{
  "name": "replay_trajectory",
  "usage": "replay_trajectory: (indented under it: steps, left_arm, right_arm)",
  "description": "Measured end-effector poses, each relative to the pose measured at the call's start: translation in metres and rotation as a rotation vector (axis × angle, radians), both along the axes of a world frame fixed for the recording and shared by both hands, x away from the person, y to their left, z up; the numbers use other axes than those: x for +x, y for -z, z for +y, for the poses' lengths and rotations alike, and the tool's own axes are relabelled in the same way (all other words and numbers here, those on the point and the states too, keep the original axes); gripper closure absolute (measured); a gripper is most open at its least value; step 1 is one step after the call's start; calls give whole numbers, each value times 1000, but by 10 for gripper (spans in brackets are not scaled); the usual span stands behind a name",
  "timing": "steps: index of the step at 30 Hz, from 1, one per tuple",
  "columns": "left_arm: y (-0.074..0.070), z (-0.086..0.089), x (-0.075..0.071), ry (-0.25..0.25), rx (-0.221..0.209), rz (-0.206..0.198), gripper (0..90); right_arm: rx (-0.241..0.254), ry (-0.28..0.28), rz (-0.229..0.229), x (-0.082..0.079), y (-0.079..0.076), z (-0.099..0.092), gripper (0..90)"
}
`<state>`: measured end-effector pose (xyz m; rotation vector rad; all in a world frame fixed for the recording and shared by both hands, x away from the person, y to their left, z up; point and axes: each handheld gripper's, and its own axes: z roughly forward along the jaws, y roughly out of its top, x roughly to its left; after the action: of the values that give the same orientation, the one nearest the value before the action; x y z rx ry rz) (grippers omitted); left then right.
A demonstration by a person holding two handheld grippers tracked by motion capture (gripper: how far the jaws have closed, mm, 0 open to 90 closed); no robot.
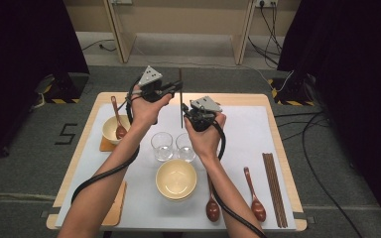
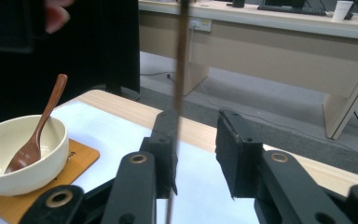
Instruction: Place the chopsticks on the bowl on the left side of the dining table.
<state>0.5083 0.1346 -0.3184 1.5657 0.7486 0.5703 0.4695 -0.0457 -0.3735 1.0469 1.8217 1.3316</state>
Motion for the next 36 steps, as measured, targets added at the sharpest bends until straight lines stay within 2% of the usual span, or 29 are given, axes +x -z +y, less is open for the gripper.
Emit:
replay_trajectory:
  steps: [16, 20, 36]
  left_arm:
    - [-7, 22, -12, -48, 15, -51, 840]
    - [-9, 28, -15, -62, 6, -58, 840]
    - [-11, 46, -25, -98, 22, -77, 840]
  right_arm:
    - [-11, 38, 22, -13, 1, -36, 645]
    - [-10, 52, 32, -17, 4, -44, 643]
    - [2, 115, 72, -26, 20, -83, 638]
